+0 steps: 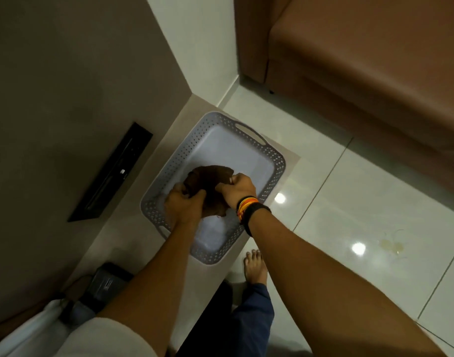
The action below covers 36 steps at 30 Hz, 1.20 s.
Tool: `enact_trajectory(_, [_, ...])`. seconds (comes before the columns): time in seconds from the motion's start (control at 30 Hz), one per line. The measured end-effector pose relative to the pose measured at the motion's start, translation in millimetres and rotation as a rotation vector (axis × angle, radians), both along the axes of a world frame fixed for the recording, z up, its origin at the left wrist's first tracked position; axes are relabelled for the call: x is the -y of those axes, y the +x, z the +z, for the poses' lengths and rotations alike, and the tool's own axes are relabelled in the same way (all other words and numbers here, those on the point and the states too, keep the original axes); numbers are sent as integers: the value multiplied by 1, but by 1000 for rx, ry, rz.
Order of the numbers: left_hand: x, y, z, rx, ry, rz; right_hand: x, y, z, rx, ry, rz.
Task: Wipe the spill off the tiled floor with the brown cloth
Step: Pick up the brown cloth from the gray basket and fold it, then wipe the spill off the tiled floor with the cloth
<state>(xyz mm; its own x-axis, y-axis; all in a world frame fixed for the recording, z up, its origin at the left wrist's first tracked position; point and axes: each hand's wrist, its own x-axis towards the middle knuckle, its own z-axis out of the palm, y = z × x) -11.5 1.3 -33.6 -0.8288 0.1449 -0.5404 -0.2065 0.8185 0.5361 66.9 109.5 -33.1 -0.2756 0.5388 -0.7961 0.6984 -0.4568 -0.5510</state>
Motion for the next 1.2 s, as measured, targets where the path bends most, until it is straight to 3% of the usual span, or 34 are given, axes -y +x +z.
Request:
enact_trajectory(0.17, [-30, 44, 60, -29, 198, -102, -11, 63, 55, -155, 83, -359])
enact_trajectory(0.33, [-74, 132, 99, -211, 283, -472, -32, 177, 82, -239, 178, -671])
enact_trajectory(0.47, [-104, 242, 86, -7, 286, -587, -36, 292, 66, -165, 249, -835])
enact_trajectory(0.77, [-128, 450, -38, 257, 48, -743, -29, 512, -45, 40, 186, -937])
enact_trajectory(0.93, [-136, 525, -143, 437, -112, -788, -27, 595, -141, 159, 161, -939])
enact_trajectory(1.1, [-156, 565, -257, 590, -148, -934, -28, 648, -251, 238, 188, -960])
enact_trajectory(1.17, [-168, 564, -297, 540, -121, -1044, -22, 658, -291, 312, 229, -961])
enact_trajectory(1.2, [-175, 558, -317, 430, -111, -1122, -17, 659, -309, 358, 253, -972])
